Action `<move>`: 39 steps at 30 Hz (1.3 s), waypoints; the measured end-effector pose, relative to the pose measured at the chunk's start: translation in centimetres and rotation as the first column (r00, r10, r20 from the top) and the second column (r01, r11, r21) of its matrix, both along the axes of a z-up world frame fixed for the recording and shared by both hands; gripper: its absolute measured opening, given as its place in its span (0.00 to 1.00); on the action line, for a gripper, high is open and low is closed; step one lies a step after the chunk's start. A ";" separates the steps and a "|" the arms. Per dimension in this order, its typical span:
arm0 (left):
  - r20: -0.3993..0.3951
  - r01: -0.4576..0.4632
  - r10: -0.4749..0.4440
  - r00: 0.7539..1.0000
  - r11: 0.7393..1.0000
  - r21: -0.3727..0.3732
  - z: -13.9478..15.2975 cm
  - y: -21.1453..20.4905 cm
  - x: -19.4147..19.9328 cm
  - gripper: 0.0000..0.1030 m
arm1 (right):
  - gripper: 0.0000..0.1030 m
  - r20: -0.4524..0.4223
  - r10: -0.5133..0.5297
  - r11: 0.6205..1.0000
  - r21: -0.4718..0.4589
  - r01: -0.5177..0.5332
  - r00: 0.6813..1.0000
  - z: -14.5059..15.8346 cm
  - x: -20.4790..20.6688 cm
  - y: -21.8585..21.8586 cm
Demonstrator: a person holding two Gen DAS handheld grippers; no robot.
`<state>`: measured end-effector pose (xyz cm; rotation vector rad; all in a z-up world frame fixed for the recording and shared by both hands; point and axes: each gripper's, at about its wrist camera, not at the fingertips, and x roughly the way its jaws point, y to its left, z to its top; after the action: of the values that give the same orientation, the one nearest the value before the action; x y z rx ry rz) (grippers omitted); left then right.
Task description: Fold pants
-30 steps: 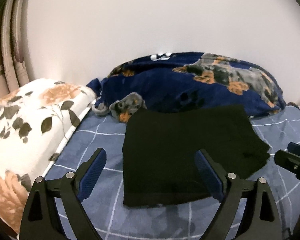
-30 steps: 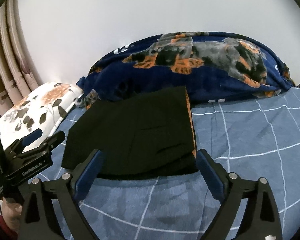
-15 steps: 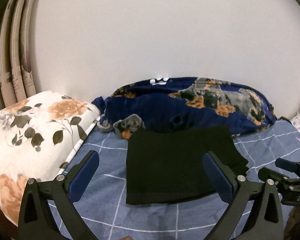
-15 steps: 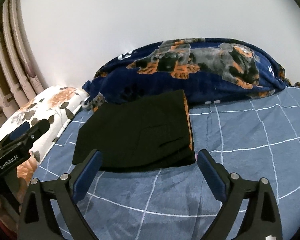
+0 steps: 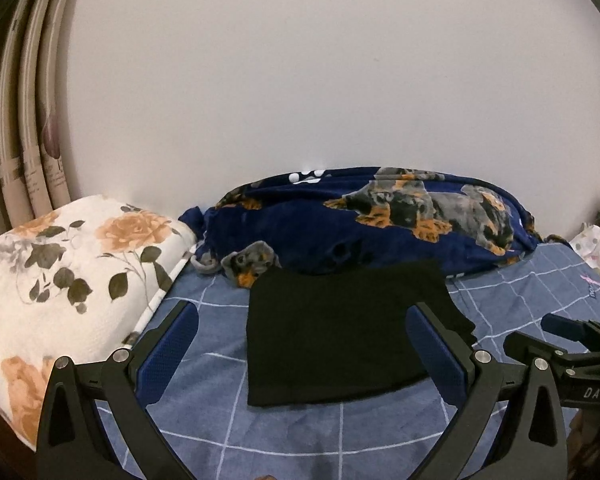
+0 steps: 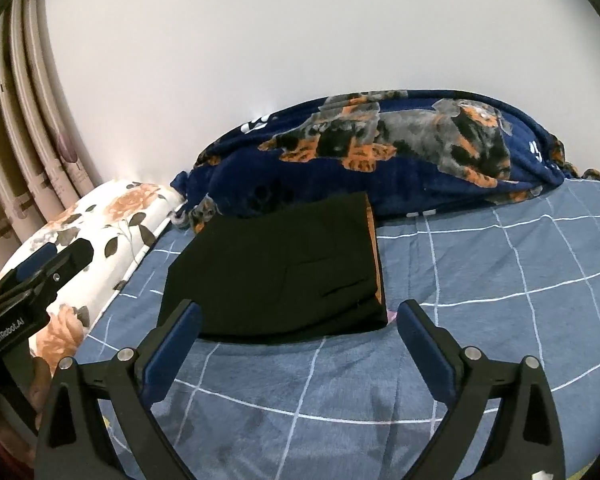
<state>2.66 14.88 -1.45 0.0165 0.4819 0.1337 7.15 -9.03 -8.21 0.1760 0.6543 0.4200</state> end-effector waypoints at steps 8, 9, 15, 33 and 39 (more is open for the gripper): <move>0.020 -0.009 0.008 1.000 1.000 0.007 0.7 -0.4 -0.9 1.00 | 0.96 0.013 -0.001 1.000 -0.004 0.001 1.000 0.8 -0.8 0.0; 0.025 -0.010 0.009 1.000 1.000 0.008 0.8 -0.5 -1.0 1.00 | 0.97 0.014 -0.001 1.000 -0.005 0.001 1.000 0.9 -0.9 0.1; 0.060 -0.027 0.025 0.998 0.999 0.029 1.8 -0.6 -2.1 1.00 | 0.97 0.025 -0.001 1.000 0.004 0.001 1.000 1.7 -1.5 0.0; 0.138 -0.027 0.026 0.990 1.000 0.005 4.5 -1.6 -4.1 1.00 | 0.99 0.048 -0.008 1.000 0.022 0.007 0.999 2.7 -2.6 -1.0; 0.138 -0.006 0.003 0.990 1.000 0.023 4.7 -2.4 -4.2 1.00 | 0.99 0.045 -0.009 1.000 0.024 0.008 0.999 2.6 -2.7 -1.3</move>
<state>-1.49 12.49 3.27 0.0288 0.3426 0.1439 4.49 -10.29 -5.63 0.1913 0.6046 0.4226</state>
